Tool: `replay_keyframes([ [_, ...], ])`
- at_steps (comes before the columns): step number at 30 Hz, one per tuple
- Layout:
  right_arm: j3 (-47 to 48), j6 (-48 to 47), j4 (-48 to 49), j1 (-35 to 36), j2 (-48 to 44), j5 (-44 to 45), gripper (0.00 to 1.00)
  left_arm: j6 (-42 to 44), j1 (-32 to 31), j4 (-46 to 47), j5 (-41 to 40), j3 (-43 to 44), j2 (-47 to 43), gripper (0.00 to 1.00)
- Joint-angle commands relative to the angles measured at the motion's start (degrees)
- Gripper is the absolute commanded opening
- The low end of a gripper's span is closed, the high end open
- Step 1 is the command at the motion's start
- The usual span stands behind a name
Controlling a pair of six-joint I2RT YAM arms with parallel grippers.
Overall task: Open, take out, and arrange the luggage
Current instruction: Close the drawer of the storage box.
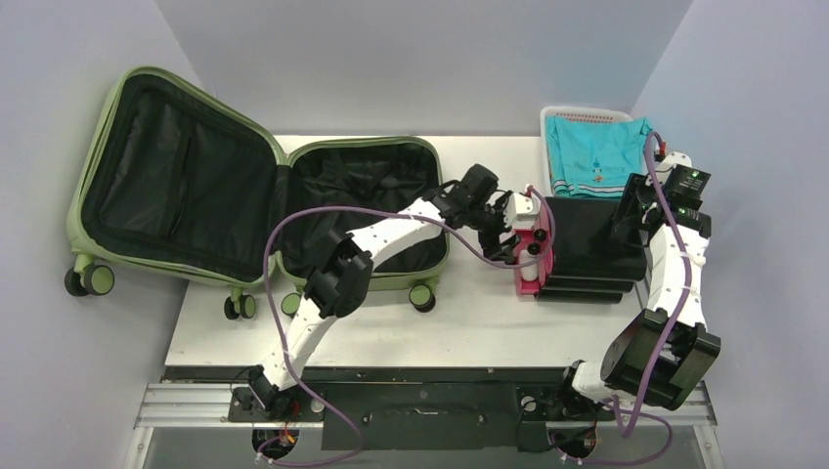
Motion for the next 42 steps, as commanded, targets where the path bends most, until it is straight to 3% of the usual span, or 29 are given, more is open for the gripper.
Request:
replay_keyframes([
  [1,-0.35,0.84,-4.03,-0.03,1.85,-1.56,0.46,1.06,1.13,0.91,2.19,-3.54,-3.62,0.77],
  [10,-0.56,0.85,-4.17,0.03,1.64,-1.54,0.46,2.13,-1.8,3.2,2.07,-4.49,2.89,0.74],
  [18,-0.59,0.67,-4.22,-0.02,1.98,-1.6,0.46,-10.95,-2.41,11.21,4.98,4.46,10.45,0.89],
  [28,-0.63,0.6,-4.47,-0.04,1.67,-2.04,0.46,-22.01,-3.93,21.24,8.12,10.03,17.41,0.89],
  [42,2.06,-1.48,-7.29,-1.57,2.11,-0.32,0.46,-28.22,-6.8,28.55,12.58,13.74,21.12,0.89],
])
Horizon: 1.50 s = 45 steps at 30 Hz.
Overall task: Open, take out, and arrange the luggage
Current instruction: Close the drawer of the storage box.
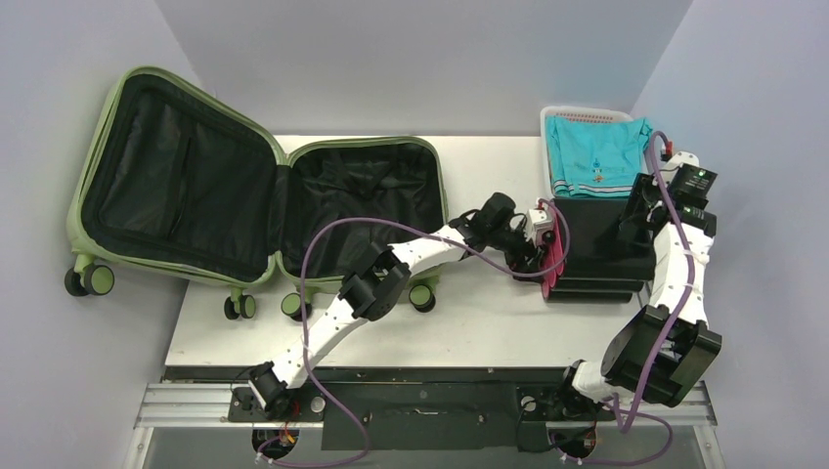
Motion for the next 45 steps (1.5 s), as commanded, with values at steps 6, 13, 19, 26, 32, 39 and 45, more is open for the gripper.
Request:
replay_keyframes([
  [6,1.59,-1.36,-7.72,-3.22,2.8,-0.22,0.46,-6.05,-4.6,10.62,4.05,8.66,5.56,0.9],
  [13,5.63,-3.64,-8.57,-6.29,6.29,0.0,0.46,-9.04,-6.76,14.89,3.75,12.29,8.36,0.91],
  [19,8.27,-4.06,-8.89,-6.42,6.65,0.06,0.46,-9.26,-7.21,16.03,1.58,14.84,9.57,0.93],
  [26,7.67,-3.87,-8.63,-6.26,5.07,0.5,0.46,-6.43,-6.09,11.84,-1.25,15.5,8.52,0.97],
  [32,7.86,-2.84,-4.84,-6.12,1.17,4.96,0.47,-2.8,-4.2,4.63,-3.37,13.65,3.79,0.96],
  [39,11.49,-0.91,-3.44,-5.92,-2.42,5.91,0.5,4.73,-0.36,-8.46,-8.57,5.68,-8.03,0.96],
  [45,12.13,-1.41,-2.73,-4.8,-7.09,1.92,0.62,12.5,3.56,-18.78,-17.48,-4.23,-23.23,0.96],
])
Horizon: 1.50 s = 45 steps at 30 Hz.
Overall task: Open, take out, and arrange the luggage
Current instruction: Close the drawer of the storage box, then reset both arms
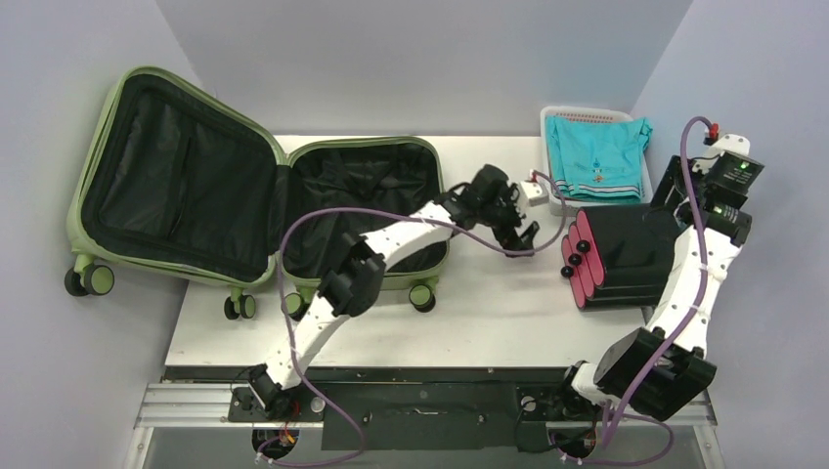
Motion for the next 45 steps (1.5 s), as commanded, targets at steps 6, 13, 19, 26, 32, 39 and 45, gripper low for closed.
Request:
replay_keyframes([
  [6,-4.89,1.03,6.83,6.4,-13.97,-5.14,0.81,9.65,7.37,-13.98,-18.89,-16.38,-33.05,0.96],
  [13,-11.6,-1.33,6.57,18.04,-26.8,-5.79,0.84,5.77,15.23,-21.73,-29.36,-30.96,-53.78,0.96],
  [19,-17.19,-0.4,6.42,19.17,-39.8,-12.1,0.85,1.77,24.62,-12.45,-26.82,-54.19,-79.55,0.96],
  [26,-24.1,-0.71,0.26,19.37,-49.77,-15.92,0.85,3.96,34.63,-18.53,-34.52,-63.97,-93.6,0.96],
  [32,-30.83,-2.79,-2.82,19.22,-57.26,-15.9,0.86,5.74,38.67,-19.98,-31.81,-71.02,-102.69,0.96],
  [39,-36.07,-1.28,-2.57,18.24,-66.01,-14.47,0.86,4.11,41.36,-18.81,-35.66,-75.0,-105.81,0.96],
  [45,-38.52,-0.43,-0.72,17.95,-68.1,-12.63,0.85,2.72,42.75,-17.18,-35.59,-77.39,-105.72,0.96],
])
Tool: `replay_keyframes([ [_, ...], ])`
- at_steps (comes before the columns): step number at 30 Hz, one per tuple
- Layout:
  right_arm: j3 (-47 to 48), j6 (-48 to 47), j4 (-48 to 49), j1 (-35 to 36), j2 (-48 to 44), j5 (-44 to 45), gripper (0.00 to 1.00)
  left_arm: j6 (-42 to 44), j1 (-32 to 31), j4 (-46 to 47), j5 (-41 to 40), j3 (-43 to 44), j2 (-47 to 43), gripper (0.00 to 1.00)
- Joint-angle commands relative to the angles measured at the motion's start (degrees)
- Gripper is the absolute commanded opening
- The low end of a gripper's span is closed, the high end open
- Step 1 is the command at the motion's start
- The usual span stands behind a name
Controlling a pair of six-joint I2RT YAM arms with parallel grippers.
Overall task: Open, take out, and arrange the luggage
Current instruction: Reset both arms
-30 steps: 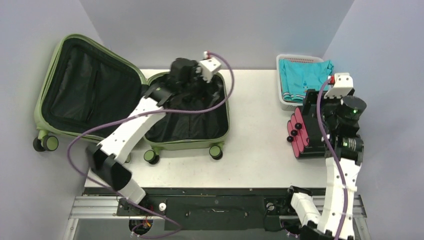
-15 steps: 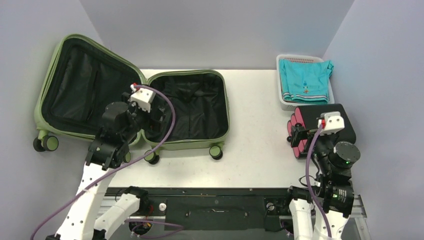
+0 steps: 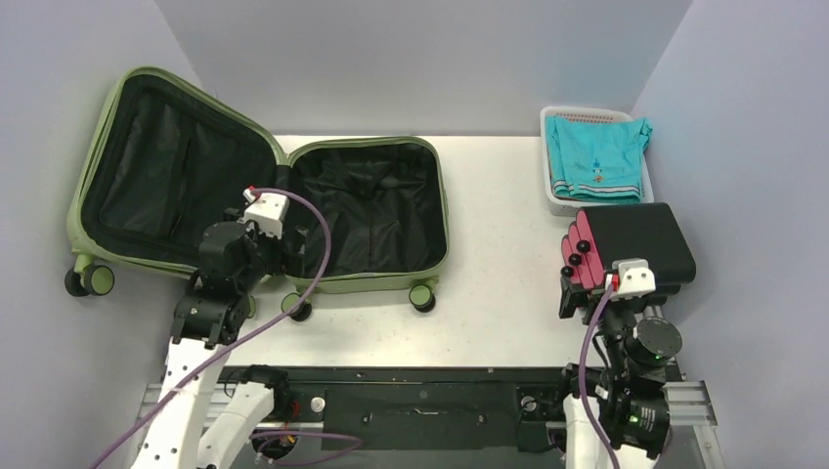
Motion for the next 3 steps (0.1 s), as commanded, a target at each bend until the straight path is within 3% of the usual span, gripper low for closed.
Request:
replay_keyframes([
  [1,-0.94,1.21,3.51,-0.32,0.27,1.34,0.85,-1.72,0.95,3.55,-1.16,-0.3,0.23,0.96],
  [3,-0.87,1.74,3.51,-0.24,0.63,1.12,0.86,-1.93,1.13,3.65,-1.15,-0.43,0.39,0.96],
])
